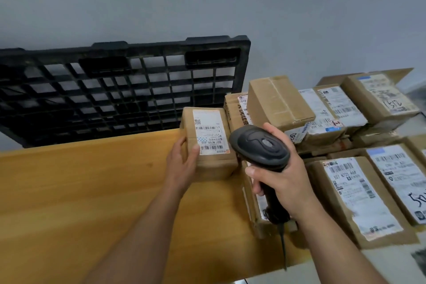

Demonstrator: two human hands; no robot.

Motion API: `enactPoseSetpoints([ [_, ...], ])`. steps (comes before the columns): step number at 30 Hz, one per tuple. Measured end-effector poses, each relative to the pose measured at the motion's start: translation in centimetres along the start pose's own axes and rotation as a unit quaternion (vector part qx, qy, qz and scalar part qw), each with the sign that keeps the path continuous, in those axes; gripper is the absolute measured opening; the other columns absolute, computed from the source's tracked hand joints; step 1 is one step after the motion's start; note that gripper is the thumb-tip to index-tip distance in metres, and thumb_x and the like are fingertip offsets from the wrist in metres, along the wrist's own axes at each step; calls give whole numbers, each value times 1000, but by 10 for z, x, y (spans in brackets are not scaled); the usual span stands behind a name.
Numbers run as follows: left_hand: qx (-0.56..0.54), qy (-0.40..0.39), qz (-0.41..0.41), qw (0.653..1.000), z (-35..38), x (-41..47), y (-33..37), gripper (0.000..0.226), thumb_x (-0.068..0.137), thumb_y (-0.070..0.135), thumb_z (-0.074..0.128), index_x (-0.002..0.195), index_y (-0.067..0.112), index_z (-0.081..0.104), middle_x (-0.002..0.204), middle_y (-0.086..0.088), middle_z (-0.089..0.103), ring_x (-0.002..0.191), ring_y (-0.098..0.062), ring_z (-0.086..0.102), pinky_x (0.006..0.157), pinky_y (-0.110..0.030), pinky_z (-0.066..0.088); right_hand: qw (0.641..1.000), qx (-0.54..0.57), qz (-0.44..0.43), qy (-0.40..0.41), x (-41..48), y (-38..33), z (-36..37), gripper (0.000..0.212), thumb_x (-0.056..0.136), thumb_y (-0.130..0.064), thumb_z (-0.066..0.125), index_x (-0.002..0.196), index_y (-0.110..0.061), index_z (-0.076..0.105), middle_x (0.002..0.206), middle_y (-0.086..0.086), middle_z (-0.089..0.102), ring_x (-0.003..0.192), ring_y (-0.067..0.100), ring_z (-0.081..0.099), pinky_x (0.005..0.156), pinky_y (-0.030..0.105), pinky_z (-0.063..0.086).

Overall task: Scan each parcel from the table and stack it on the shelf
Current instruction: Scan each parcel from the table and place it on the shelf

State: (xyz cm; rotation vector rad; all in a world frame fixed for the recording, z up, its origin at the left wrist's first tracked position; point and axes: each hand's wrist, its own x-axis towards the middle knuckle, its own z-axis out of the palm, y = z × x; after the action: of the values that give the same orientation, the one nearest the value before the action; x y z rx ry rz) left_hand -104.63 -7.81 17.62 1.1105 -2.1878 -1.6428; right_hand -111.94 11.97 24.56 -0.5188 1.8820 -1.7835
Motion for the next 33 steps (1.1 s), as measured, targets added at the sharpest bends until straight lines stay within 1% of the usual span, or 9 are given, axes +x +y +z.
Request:
enactPoseSetpoints([
  [4,-74,-42,-18,996,-1,-1,4,50,98,46,42,145,33,29,135,4,41,116,-16,46,73,-23,43,1000,1,6,12,1,2,1,84,64,-11,79,128,-56,47,107,16,64,49,30,59,51,36,51],
  [7,-84,-66,-39,994,-5,5,6,51,95,45,50,141,39,28,136,0,44,111,-19,52,74,-28,48,1000,-6,6,12,0,2,2,86,64,-12,80,131,-53,45,109,16,63,49,30,59,51,36,52],
  [11,-71,-123,-69,987,-23,11,9,94,78,36,75,146,46,11,136,-8,47,107,-24,57,70,-29,52,1000,-12,2,14,-2,1,2,86,64,-11,80,132,-51,45,111,14,64,50,30,60,50,35,52],
  [13,-41,-158,-67,984,-31,11,9,120,59,39,84,145,55,1,138,-8,46,112,-28,56,78,-37,55,1000,-16,-2,13,-3,1,2,86,65,-11,80,132,-52,45,113,13,63,50,31,60,50,34,52],
  [15,-27,-170,-67,983,-36,9,8,131,45,38,84,141,62,0,138,-9,45,114,-30,56,85,-45,56,1000,-19,-7,9,-4,1,3,86,67,-7,80,133,-51,46,114,12,64,50,31,60,50,35,52],
  [17,-38,-170,-64,983,-41,4,4,132,42,33,85,140,63,2,138,-11,43,114,-31,55,85,-47,57,1000,-21,-10,4,-8,-1,7,86,69,-3,81,133,-50,46,113,8,65,49,31,59,49,36,52],
  [21,-61,-144,-28,987,-54,-11,-2,123,63,9,85,146,52,5,137,-10,43,117,-29,53,84,-43,56,1000,-17,-25,-10,-18,-11,17,85,64,-11,80,131,-52,47,106,9,67,49,33,60,51,42,53],
  [28,-87,-46,42,994,-81,-64,1,116,69,0,81,149,40,7,135,-8,40,108,-14,51,64,-18,47,992,33,-76,-95,-49,-39,28,87,68,-6,76,141,-36,40,75,6,70,48,33,57,49,40,51],
  [33,-103,18,70,992,-89,-112,6,110,72,-6,78,147,37,10,115,9,47,99,-3,52,58,-11,50,984,34,-87,-152,-80,-48,28,87,67,-9,79,139,-39,42,96,12,69,51,36,59,50,42,52],
])
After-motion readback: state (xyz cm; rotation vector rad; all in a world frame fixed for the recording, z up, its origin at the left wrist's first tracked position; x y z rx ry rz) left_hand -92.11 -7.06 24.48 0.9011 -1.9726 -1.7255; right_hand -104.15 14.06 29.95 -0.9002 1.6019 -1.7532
